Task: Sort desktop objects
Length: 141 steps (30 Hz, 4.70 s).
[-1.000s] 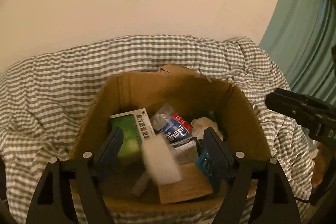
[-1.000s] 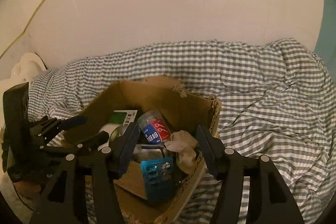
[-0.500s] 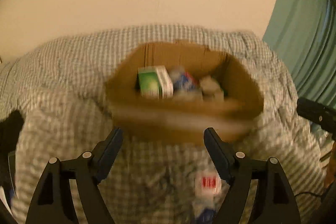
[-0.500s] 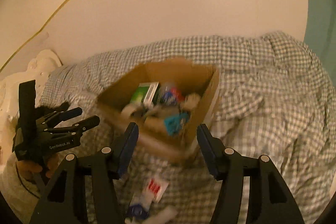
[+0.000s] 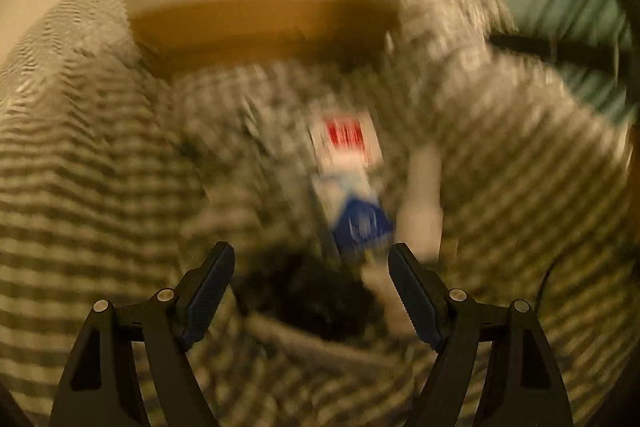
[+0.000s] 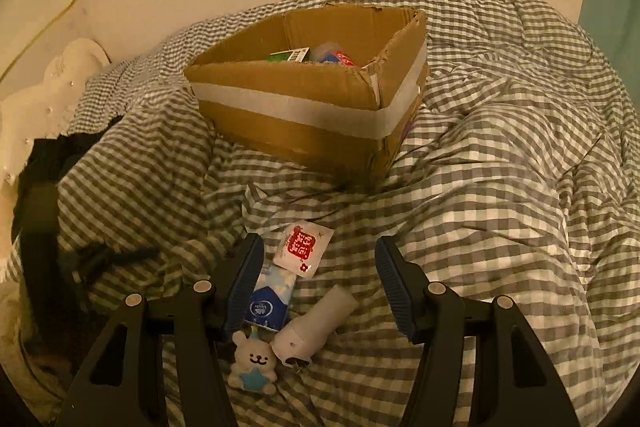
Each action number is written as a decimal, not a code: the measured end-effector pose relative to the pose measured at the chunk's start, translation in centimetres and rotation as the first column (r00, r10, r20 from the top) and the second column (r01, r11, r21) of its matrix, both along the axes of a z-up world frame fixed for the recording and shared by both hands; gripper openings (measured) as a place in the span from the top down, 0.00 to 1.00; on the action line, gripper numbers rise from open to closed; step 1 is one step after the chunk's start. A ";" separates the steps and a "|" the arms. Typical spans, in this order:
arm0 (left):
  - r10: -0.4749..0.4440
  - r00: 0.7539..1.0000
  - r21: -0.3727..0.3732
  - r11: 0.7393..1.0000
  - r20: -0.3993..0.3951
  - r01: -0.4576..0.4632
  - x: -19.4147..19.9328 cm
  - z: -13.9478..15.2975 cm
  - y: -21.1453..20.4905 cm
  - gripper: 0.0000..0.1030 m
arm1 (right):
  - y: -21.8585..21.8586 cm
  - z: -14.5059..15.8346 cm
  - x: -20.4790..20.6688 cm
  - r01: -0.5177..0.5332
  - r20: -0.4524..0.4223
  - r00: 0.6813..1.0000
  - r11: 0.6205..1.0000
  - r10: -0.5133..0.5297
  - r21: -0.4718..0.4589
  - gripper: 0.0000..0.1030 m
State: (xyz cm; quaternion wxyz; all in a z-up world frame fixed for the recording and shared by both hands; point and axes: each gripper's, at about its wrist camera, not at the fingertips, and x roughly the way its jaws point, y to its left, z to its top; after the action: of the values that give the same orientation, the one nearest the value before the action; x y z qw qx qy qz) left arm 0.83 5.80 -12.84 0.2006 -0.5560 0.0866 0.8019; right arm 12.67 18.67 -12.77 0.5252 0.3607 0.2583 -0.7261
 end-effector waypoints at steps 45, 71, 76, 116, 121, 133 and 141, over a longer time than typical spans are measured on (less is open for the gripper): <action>0.138 0.989 0.123 0.984 -0.058 -0.130 -1.5 1.0 -5.3 0.25 | 0.0 -9.5 3.6 -0.036 -0.075 0.996 0.967 0.057 0.253 0.55; 0.157 0.937 0.298 0.953 -0.312 -0.061 -16.5 15.7 -4.4 0.25 | -7.3 9.5 -0.2 -0.234 -0.186 0.962 0.954 0.199 -0.189 0.55; 0.150 0.927 0.253 0.965 -0.343 -0.063 -21.1 15.5 -4.2 0.25 | -11.3 11.7 -1.8 -0.227 -0.214 0.959 0.955 0.185 -0.191 0.55; 0.323 0.901 0.218 0.939 -0.290 -0.267 -15.3 10.9 -7.4 0.03 | -9.5 10.0 -4.5 -0.198 -0.113 0.978 0.954 0.176 -0.227 0.41; 0.307 0.915 0.149 0.950 -0.264 -0.275 -10.9 8.2 -8.2 0.03 | -4.9 5.6 -4.3 -0.157 -0.066 0.987 0.971 0.147 -0.179 0.41; 0.122 0.983 0.096 0.989 -0.139 -0.109 -0.8 2.3 -7.4 0.03 | -1.4 0.6 -3.5 -0.134 -0.041 0.991 0.988 0.131 -0.074 0.41; 0.009 0.998 0.065 0.998 -0.068 -0.004 0.5 0.3 -4.2 0.11 | -2.1 -1.0 -2.6 -0.161 -0.065 0.985 0.986 0.158 -0.037 0.41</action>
State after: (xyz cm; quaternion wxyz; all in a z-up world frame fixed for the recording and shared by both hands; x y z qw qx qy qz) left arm 1.34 1.56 -12.53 0.2129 -0.5216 0.0656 0.8236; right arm 10.03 16.58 -13.74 0.5810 0.3052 0.2872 -0.6977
